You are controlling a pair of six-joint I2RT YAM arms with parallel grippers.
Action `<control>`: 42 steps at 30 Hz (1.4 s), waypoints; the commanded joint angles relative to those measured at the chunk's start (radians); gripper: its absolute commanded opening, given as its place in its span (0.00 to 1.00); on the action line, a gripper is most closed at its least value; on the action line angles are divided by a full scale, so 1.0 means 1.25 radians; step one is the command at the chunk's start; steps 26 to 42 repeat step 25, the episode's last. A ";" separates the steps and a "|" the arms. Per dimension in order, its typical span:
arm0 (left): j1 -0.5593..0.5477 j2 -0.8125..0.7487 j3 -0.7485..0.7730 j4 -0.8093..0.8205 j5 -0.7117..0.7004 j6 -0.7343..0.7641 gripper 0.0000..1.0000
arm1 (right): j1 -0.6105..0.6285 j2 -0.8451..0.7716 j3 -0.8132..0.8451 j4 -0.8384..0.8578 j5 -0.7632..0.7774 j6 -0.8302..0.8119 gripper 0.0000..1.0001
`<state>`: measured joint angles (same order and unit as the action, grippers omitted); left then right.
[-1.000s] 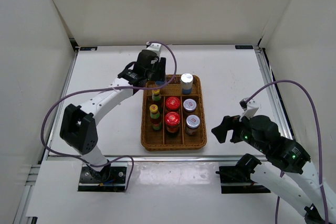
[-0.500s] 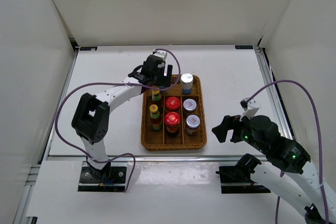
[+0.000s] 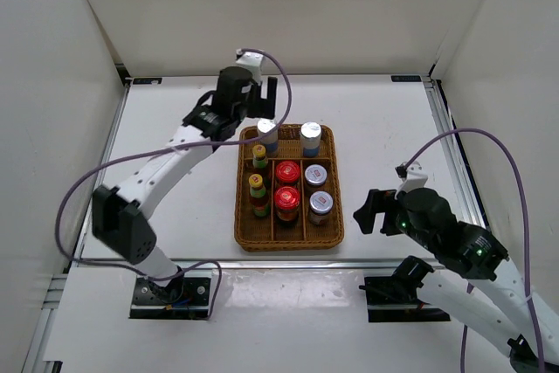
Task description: Organize the condiment bottles
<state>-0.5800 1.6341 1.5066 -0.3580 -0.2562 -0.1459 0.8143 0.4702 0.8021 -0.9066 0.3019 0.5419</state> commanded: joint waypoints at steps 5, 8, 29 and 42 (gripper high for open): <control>-0.004 -0.335 -0.153 -0.082 -0.102 0.017 1.00 | 0.006 -0.015 0.032 -0.006 0.004 -0.005 0.99; -0.004 -0.518 -0.336 -0.057 -0.102 0.017 1.00 | 0.006 -0.015 0.041 -0.006 -0.029 -0.036 0.99; 0.004 -0.846 -0.670 0.005 -0.227 0.070 1.00 | 0.006 0.022 0.150 -0.087 0.198 -0.148 0.99; 0.004 -0.846 -0.670 0.005 -0.227 0.070 1.00 | 0.006 0.022 0.150 -0.087 0.198 -0.148 0.99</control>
